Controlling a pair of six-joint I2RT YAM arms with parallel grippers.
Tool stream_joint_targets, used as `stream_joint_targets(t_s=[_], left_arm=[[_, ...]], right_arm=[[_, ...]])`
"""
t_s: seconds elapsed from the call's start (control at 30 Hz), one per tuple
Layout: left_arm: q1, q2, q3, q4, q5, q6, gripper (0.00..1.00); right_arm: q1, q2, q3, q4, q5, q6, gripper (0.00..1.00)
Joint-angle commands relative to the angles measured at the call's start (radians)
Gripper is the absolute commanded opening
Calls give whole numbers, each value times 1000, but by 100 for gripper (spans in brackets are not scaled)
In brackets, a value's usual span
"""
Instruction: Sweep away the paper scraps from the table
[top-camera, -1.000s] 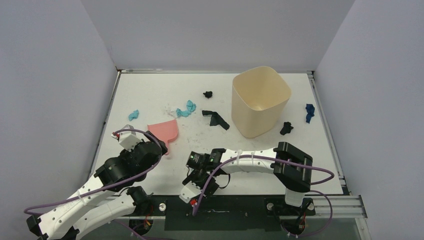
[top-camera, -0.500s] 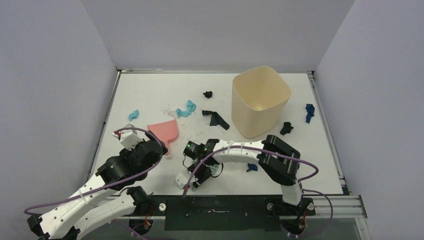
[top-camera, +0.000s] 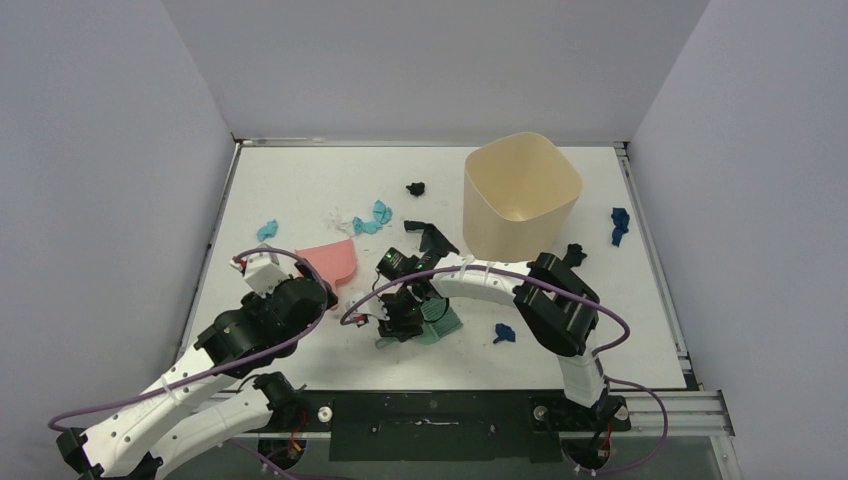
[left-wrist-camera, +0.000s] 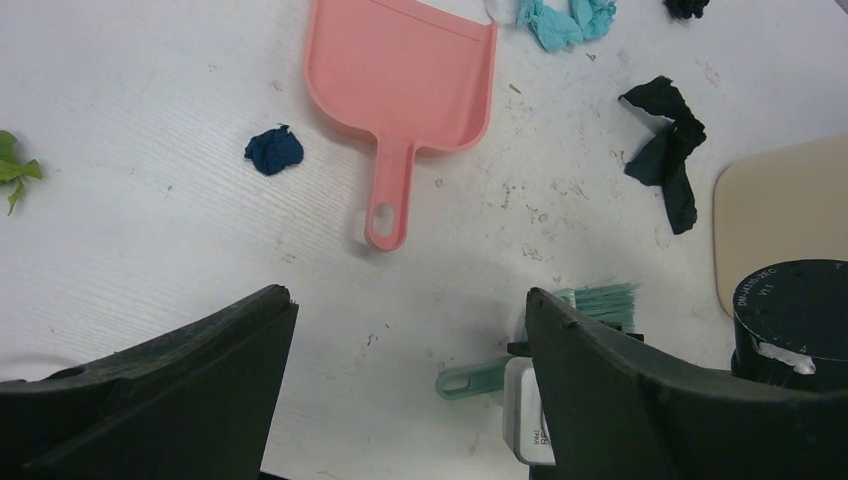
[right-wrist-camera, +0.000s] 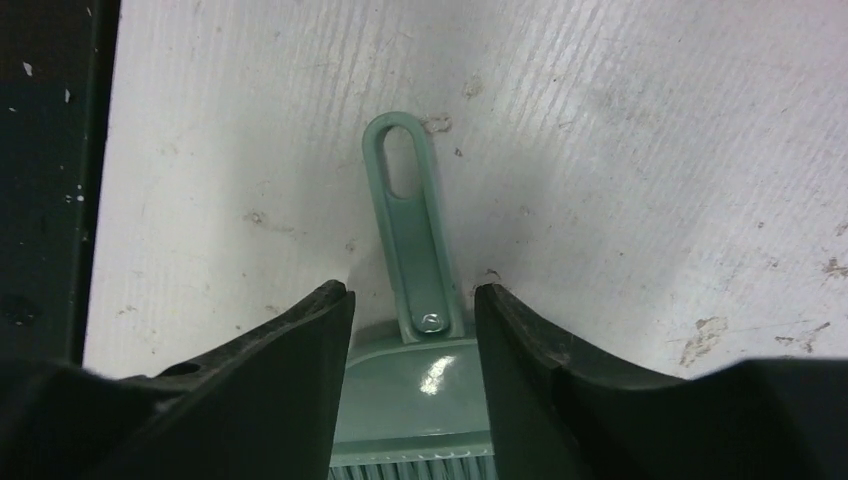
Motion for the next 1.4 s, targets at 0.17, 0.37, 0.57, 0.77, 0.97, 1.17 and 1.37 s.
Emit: stream_joint_targets(t_s=[0.17,0.37,0.57,0.77,0.97,1.17,1.37], left_arm=[[15,26,52,70,46,83,84],[17,9,51,75,66,93,84],[22,-1,55,63,82,112,84],[27,2,59,78,89,136,84],[35,43,50,149,138,147,84],[42,76,0,270,229,195,85],[45,82,-62,455,384,238,83]], right_arm=[[2,-87,-49,66,16,23,60],[2,-53,-60,98,31,-27,58],[-3,-22,-86,109,42,-49,46],[-4,-101,-169,133,46,-71,37],[-17,-211,-249,184,27,-33,9],[-65,-359,-303,288,-17,103,5],[-154,-421,-352,445,-57,288,5]])
